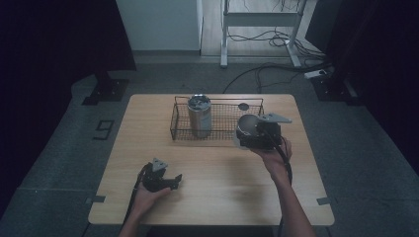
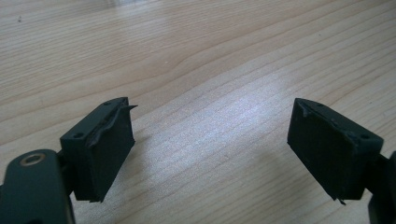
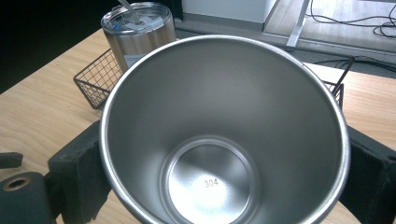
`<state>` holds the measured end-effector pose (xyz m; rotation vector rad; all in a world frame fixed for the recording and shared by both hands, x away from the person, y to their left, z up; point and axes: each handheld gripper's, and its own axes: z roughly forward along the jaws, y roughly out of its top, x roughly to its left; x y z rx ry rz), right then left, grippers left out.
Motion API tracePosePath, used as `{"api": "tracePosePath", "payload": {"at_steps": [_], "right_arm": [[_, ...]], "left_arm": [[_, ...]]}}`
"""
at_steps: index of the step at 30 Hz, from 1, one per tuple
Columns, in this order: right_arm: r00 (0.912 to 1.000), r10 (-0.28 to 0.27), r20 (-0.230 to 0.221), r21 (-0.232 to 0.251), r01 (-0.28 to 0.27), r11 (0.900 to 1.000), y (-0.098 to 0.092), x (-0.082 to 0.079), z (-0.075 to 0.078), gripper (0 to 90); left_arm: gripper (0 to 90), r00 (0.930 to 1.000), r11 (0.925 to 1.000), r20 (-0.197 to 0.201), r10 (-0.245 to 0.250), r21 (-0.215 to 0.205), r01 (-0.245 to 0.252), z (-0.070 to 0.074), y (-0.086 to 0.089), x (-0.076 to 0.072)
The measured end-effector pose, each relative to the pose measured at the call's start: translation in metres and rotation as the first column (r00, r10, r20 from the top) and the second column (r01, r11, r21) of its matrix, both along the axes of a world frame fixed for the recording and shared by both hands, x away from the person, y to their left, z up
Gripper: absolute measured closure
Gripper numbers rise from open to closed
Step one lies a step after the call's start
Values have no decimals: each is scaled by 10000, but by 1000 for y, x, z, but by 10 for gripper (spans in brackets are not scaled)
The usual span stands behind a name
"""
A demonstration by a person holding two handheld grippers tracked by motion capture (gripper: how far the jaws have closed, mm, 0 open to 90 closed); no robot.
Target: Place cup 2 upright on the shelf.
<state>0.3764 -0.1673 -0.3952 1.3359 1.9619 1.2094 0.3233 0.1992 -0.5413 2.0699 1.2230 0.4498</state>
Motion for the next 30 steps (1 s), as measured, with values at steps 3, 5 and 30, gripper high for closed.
{"api": "tracePosePath", "payload": {"at_steps": [3, 5, 30], "right_arm": [[10000, -29, -4, -37, 29, 10000, 0, 4, 2, 69], [10000, -39, -1, -75, 39, 10000, 0, 6, 3, 69], [9989, -395, -243, -153, 392, 9991, 1, 42, 6, 69]], "left_arm": [[145, 10000, 10000, -29, -12, 25, 12, -1, -1, 0], [145, 10000, 10000, -47, -25, 43, 26, -1, -1, 0], [146, 9998, 9999, -152, 85, 58, -84, -3, 2, 2]]}}
